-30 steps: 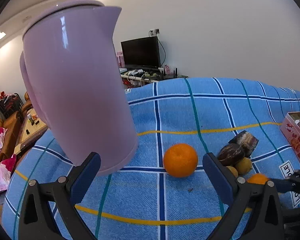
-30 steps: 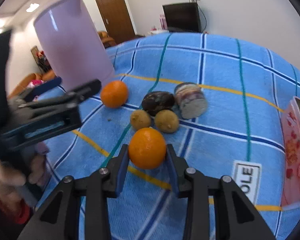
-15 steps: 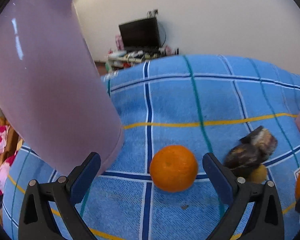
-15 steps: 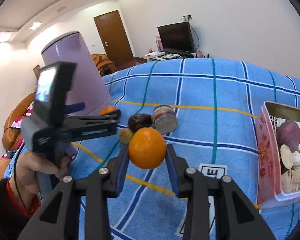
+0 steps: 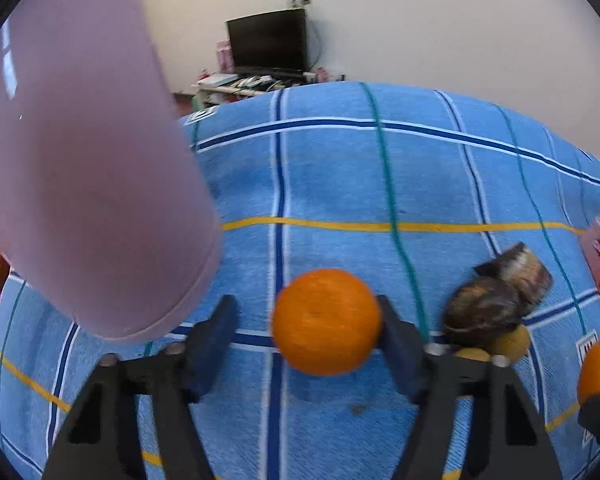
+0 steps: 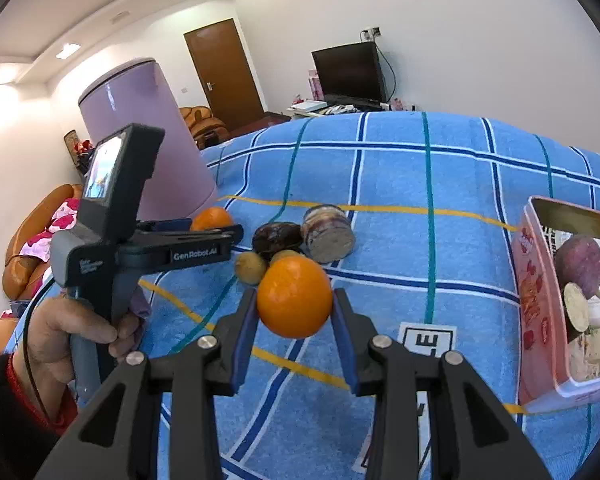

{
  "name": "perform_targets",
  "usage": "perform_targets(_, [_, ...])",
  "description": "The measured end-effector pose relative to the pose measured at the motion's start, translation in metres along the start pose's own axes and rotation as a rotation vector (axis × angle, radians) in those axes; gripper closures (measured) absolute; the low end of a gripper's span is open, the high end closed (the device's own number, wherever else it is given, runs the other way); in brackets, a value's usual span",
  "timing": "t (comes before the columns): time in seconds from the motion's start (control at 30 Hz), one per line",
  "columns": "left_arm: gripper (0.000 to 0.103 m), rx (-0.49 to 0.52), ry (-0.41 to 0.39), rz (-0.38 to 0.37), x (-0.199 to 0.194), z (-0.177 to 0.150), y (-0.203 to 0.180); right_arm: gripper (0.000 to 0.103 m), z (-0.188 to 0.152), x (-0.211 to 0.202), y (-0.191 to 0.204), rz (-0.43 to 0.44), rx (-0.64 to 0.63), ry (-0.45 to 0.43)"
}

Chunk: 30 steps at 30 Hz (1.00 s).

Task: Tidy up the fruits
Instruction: 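Grasp the second orange with the left tool while the right lifts its orange, then carry both held oranges over the tin with both tools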

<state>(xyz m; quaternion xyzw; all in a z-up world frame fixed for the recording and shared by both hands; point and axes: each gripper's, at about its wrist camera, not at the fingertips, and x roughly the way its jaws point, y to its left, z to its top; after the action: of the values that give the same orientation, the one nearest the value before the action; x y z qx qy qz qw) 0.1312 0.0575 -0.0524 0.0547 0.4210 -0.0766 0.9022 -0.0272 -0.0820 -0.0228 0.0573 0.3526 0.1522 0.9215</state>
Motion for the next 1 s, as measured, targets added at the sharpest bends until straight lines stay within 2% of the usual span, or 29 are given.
perform_targets(0.07, [0.054,0.010,-0.007,-0.021,-0.004,-0.001,-0.003,0.064,-0.001,-0.001,0.000,-0.011,-0.002,-0.005])
perform_targets(0.2, [0.054,-0.021,-0.032,-0.036,-0.014,-0.004,0.003,0.064,-0.001,-0.007,-0.003,-0.031,-0.002,-0.034])
perform_targets(0.43, [0.054,-0.139,-0.252,-0.148,-0.066,-0.018,0.023,0.064,0.005,-0.038,-0.006,-0.090,-0.016,-0.186])
perform_targets(0.47, [0.054,-0.135,-0.307,-0.144,-0.078,-0.019,0.021,0.064,0.005,-0.045,-0.006,-0.100,-0.018,-0.217])
perform_targets(0.6, [0.054,-0.123,-0.430,-0.105,-0.107,-0.027,0.014,0.064,0.007,-0.063,-0.006,-0.150,-0.051,-0.301])
perform_targets(0.8, [0.054,-0.096,-0.510,-0.066,-0.131,-0.033,-0.003,0.064,0.004,-0.084,-0.019,-0.229,-0.087,-0.365])
perform_targets(1.0, [0.054,-0.090,-0.535,-0.045,-0.144,-0.043,-0.019,0.063,-0.001,-0.095,-0.035,-0.273,-0.095,-0.391])
